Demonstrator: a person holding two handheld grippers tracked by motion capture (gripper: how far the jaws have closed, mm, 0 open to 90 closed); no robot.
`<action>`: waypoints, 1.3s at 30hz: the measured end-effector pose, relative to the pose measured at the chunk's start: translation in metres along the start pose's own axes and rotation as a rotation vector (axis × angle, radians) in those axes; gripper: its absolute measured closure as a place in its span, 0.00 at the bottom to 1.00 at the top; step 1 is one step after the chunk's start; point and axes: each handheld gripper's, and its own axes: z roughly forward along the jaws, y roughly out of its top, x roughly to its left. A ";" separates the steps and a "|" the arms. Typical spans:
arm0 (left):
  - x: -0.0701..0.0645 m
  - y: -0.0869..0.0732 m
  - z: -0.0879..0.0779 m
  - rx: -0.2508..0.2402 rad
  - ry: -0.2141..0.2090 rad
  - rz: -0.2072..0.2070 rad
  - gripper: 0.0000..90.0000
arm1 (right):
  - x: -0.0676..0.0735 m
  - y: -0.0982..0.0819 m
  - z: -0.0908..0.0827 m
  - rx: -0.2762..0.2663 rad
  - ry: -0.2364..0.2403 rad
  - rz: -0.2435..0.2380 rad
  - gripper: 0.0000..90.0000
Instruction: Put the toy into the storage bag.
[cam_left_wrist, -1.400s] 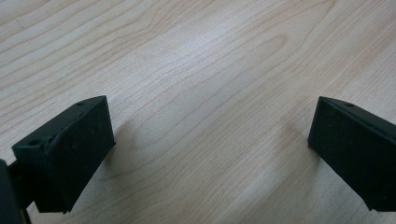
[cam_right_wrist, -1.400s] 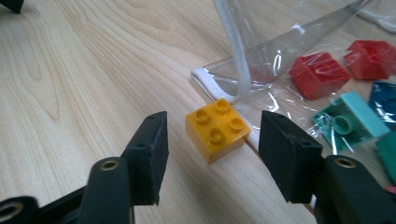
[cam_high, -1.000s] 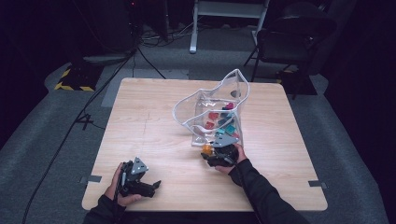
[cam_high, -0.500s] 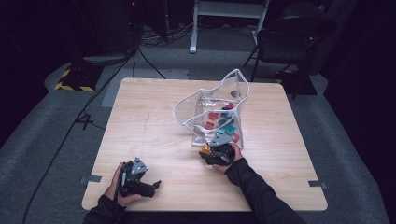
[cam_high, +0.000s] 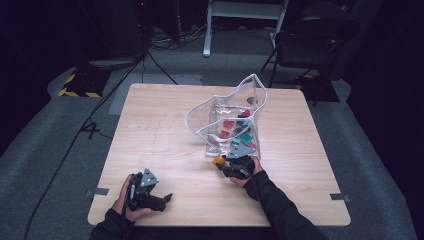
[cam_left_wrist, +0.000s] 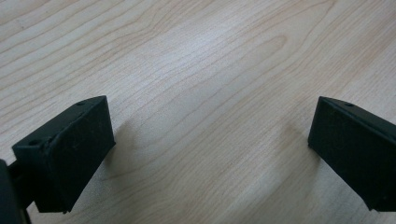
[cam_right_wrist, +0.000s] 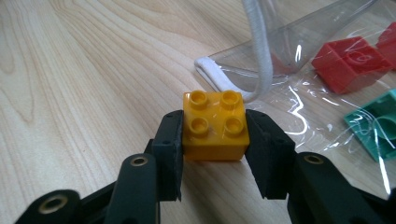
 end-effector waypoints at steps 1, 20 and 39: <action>0.000 0.000 0.000 0.000 -0.001 -0.001 0.01 | 0.000 0.000 -0.001 -0.002 0.001 0.000 0.66; 0.000 0.000 0.000 0.000 -0.001 -0.001 0.01 | -0.011 -0.003 -0.071 -0.102 -0.005 -0.006 0.66; 0.000 0.000 0.000 0.001 -0.001 0.001 0.01 | -0.026 0.001 -0.132 -0.179 -0.020 0.003 0.66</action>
